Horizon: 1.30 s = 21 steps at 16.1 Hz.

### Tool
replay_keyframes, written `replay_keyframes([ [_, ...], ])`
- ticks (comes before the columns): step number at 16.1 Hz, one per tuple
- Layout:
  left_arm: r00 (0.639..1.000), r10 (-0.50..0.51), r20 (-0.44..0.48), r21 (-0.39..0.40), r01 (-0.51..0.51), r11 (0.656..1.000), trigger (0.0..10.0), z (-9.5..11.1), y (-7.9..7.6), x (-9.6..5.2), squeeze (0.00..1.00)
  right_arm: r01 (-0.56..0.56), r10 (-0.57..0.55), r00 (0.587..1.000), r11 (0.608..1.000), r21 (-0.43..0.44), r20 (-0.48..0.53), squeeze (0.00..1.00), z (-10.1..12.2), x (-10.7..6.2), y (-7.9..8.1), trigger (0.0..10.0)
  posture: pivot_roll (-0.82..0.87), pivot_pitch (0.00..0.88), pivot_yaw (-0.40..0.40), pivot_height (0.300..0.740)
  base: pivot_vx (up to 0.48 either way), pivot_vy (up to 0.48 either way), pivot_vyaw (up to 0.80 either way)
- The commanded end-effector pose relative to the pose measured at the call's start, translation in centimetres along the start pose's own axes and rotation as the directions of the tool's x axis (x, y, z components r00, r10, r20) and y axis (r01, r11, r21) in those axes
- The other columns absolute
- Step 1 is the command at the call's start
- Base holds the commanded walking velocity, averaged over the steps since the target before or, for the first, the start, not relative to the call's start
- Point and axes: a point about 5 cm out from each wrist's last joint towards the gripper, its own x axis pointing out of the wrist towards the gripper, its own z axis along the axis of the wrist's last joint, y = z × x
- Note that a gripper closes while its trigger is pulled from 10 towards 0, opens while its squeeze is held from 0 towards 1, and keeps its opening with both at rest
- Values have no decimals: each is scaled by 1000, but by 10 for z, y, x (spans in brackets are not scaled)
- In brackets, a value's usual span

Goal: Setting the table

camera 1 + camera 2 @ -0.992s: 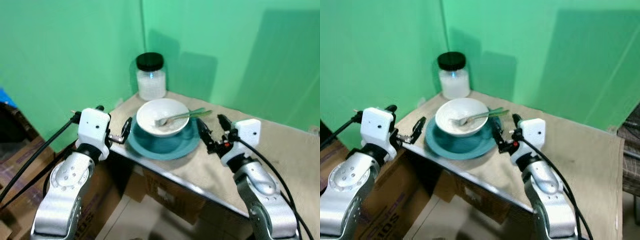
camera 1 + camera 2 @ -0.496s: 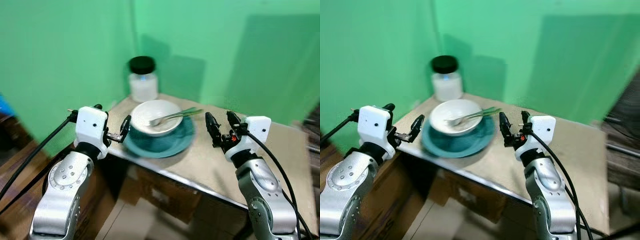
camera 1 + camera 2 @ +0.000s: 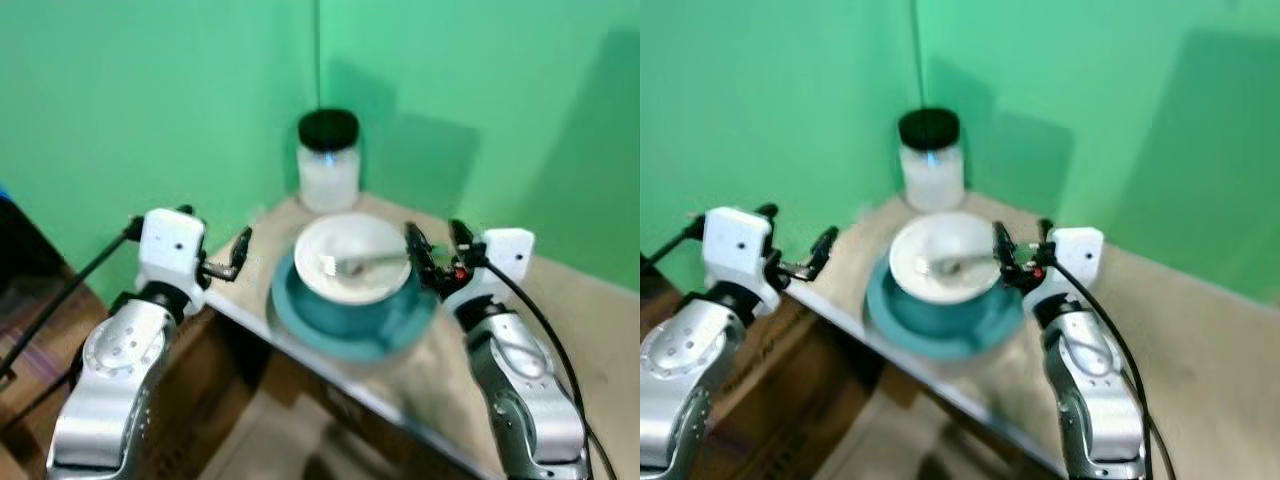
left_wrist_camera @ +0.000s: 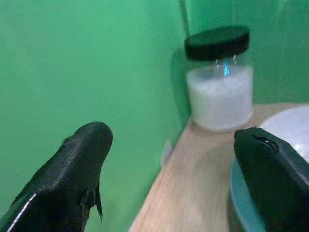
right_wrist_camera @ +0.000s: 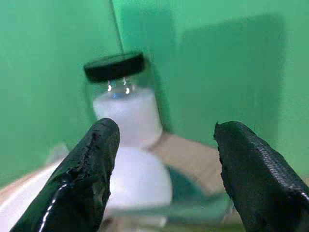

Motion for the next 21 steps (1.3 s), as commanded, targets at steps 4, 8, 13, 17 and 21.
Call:
replay_keyframes([
  [4,995,-91,28,10,90,996,10000,5,-16,-1,43,25,-18,990,998,-49,139,0,36,2,-26,10000,67,12,63,740,0,0,0],
  [8,983,-184,25,18,183,983,10000,6,-22,-4,47,-77,93,986,990,-120,137,0,57,14,-43,10000,59,4,56,740,0,0,0],
  [13,943,-329,-56,97,333,938,10000,-3,-12,-8,43,-342,346,937,877,-339,-51,863,80,53,-36,10000,40,8,37,740,0,0,0],
  [17,873,-476,-105,102,486,868,10000,0,0,-21,39,-691,582,723,625,-363,-373,1000,72,58,-19,10000,35,13,17,740,0,0,0],
  [21,807,-576,-131,96,589,803,10000,0,-10,-27,35,-823,598,547,511,-247,-586,0,50,44,-22,10000,33,15,16,740,0,0,0],
])
